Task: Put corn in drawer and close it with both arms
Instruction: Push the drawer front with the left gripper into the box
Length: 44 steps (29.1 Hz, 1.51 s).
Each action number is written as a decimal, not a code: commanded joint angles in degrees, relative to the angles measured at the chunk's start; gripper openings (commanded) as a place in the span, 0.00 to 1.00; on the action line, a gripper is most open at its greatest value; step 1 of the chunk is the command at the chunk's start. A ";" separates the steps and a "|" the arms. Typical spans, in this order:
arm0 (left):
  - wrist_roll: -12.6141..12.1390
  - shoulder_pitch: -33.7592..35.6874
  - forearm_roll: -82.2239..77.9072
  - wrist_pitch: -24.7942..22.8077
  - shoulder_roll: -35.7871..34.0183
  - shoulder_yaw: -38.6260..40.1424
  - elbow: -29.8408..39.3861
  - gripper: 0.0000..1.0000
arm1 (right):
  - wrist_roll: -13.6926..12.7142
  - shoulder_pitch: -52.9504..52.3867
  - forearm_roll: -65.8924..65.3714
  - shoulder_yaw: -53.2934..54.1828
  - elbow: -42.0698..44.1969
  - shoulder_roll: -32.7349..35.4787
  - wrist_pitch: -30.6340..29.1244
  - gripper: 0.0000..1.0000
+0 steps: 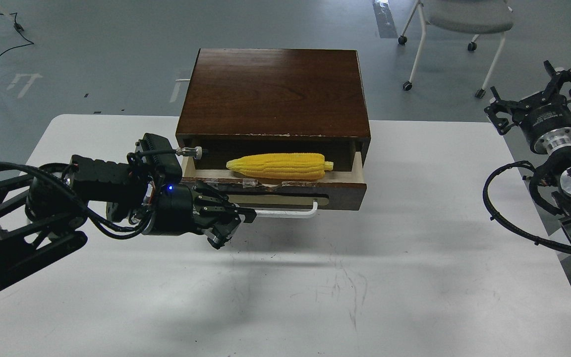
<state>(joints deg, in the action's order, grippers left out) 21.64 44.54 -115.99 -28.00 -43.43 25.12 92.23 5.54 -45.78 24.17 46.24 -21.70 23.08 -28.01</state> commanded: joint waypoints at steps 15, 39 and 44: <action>-0.28 2.66 -0.20 0.00 2.38 -0.25 -8.55 0.00 | 0.00 -0.54 0.00 0.00 -0.01 0.30 0.01 1.00; -0.37 5.73 -0.20 0.00 6.86 -0.77 -17.26 0.00 | 0.00 -0.72 -0.09 -0.09 -0.09 0.56 0.01 1.00; -0.28 6.09 -0.20 0.00 7.13 -0.86 -17.35 0.00 | 0.00 -0.72 -0.09 -0.09 -0.09 0.48 0.01 1.00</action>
<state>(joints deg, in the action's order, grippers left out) 21.11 50.27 -116.21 -28.01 -36.55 24.32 74.89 5.54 -46.50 24.14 46.12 -21.80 23.64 -28.00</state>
